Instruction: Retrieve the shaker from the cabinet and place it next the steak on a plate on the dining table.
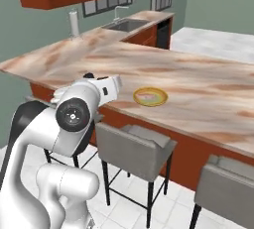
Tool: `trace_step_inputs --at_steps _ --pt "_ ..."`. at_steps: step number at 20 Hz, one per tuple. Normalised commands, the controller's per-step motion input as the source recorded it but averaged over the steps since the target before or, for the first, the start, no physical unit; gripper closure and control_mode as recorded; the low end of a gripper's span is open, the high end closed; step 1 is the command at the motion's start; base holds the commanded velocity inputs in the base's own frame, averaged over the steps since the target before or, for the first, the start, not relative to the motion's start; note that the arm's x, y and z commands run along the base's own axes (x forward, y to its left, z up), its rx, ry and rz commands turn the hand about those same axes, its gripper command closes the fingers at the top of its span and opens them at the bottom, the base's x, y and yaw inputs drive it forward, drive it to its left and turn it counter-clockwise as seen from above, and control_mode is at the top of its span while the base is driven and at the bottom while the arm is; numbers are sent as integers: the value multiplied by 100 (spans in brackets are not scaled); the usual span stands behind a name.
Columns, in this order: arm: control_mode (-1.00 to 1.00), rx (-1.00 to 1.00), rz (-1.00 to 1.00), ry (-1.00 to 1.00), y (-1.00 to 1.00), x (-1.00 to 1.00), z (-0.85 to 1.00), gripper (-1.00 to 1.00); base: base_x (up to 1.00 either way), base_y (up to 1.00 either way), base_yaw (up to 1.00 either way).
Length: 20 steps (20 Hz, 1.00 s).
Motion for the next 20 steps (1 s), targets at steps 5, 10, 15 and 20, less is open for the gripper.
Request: trace_step_inputs --at_steps 5,10,15,20 --pt "100 0 0 0 0 0 0 100 98 81 -46" --pt "100 0 0 0 0 0 0 100 100 38 -38" --pt "100 0 0 0 0 0 0 100 100 4 -20" --pt "100 0 0 0 0 0 0 100 100 0 -5"
